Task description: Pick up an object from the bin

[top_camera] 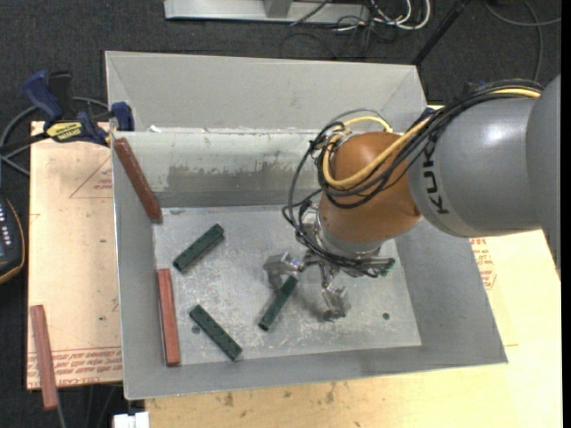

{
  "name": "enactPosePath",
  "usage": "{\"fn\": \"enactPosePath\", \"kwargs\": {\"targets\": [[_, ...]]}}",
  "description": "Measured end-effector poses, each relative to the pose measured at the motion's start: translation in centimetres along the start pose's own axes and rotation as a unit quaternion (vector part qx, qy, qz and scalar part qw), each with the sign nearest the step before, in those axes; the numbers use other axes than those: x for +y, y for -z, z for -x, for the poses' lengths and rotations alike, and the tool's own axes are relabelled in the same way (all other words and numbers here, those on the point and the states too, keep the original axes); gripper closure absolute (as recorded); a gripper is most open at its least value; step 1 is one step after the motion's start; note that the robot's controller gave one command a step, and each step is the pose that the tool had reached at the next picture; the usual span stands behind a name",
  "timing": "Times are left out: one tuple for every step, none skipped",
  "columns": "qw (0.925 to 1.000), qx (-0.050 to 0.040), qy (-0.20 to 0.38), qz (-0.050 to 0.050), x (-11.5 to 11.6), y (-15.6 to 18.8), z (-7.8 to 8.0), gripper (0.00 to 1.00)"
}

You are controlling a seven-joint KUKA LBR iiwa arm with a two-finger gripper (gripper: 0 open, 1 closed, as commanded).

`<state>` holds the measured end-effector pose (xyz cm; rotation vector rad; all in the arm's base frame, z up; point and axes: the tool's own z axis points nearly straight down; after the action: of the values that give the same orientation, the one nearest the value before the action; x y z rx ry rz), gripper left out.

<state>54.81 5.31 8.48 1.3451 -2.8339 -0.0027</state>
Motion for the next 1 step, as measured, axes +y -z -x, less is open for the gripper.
{"fn": "enactPosePath", "kwargs": {"targets": [[1.0000, -0.0022, 0.000, -0.001, -0.02, 0.16, 0.18, 1.00]]}}
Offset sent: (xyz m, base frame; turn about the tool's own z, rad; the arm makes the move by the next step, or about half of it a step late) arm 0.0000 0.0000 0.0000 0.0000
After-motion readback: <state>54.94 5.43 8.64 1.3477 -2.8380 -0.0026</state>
